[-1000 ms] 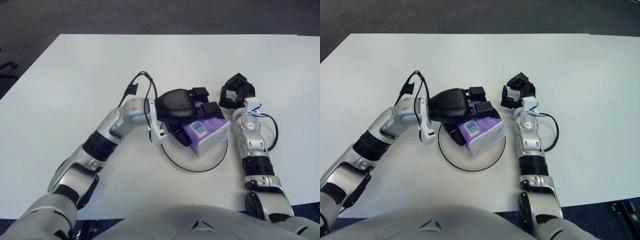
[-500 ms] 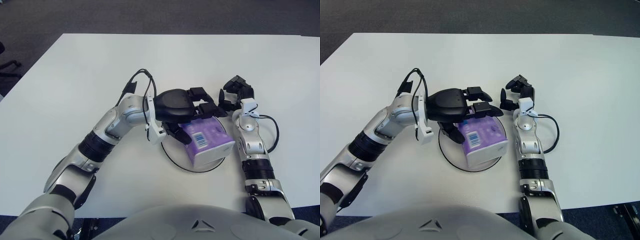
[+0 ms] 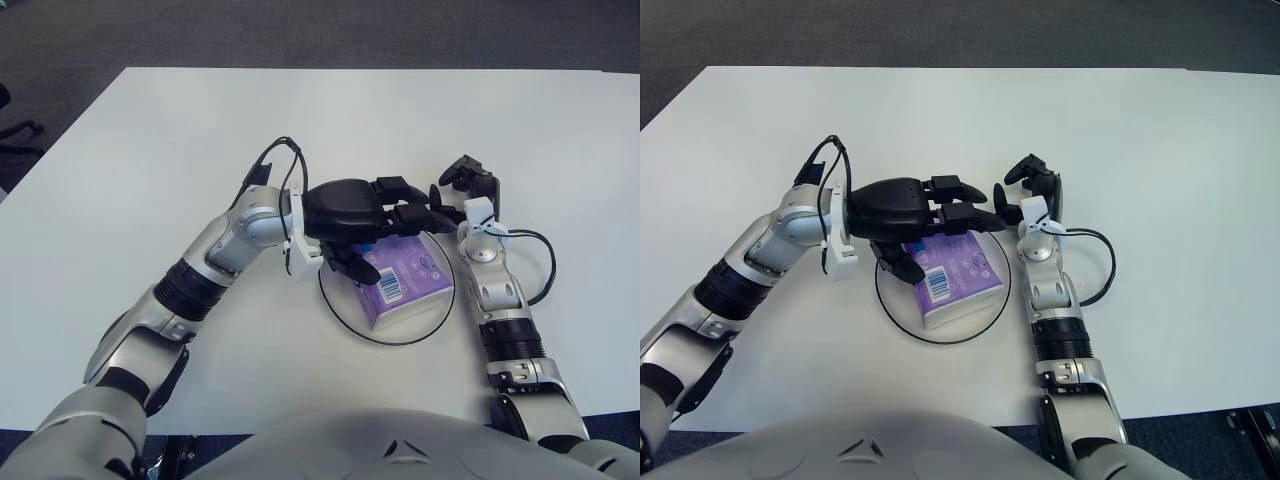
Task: Put the tissue paper into the plate.
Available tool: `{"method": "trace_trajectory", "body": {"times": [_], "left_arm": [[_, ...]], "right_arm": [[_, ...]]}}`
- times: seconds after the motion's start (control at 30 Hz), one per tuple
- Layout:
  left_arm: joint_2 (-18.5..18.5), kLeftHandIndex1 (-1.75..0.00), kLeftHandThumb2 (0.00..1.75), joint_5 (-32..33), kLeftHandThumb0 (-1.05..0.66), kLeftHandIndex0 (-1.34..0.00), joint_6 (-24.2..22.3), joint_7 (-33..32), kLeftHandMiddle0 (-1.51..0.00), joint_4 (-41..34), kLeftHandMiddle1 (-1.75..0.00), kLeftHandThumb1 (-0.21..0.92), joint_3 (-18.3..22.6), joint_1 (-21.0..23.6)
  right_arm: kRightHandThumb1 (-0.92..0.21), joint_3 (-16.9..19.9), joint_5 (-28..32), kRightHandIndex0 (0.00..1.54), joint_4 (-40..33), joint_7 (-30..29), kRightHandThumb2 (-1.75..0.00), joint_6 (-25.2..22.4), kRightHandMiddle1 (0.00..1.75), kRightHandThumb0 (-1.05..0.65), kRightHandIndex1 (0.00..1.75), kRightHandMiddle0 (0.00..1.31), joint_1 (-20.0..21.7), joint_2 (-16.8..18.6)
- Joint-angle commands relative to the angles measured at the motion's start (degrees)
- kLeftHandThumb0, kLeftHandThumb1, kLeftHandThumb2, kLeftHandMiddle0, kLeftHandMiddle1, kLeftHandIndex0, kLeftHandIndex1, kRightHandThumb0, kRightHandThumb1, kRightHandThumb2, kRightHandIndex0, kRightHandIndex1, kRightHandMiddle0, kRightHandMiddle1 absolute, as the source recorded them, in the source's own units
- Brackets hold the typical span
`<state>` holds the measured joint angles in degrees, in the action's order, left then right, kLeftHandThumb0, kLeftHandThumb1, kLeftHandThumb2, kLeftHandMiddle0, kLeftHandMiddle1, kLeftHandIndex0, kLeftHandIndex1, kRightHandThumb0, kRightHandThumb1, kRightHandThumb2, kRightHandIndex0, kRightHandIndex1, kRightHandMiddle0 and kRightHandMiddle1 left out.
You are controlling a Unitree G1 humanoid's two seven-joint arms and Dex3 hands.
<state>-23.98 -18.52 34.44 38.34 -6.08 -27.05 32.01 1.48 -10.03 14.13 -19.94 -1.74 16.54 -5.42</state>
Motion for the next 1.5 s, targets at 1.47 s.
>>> {"method": "trace_trajectory", "body": {"times": [1.47], "left_arm": [[-7.48, -0.45, 1.05, 5.99, -1.05, 0.0, 6.22, -11.12, -0.13, 19.06, -0.21, 0.92, 19.55, -3.19]], "right_arm": [[-0.31, 3.92, 9.03, 1.3, 6.22, 11.9, -1.33, 11.32, 1.75, -0.48, 1.75, 0.62, -9.64, 2.19]]}}
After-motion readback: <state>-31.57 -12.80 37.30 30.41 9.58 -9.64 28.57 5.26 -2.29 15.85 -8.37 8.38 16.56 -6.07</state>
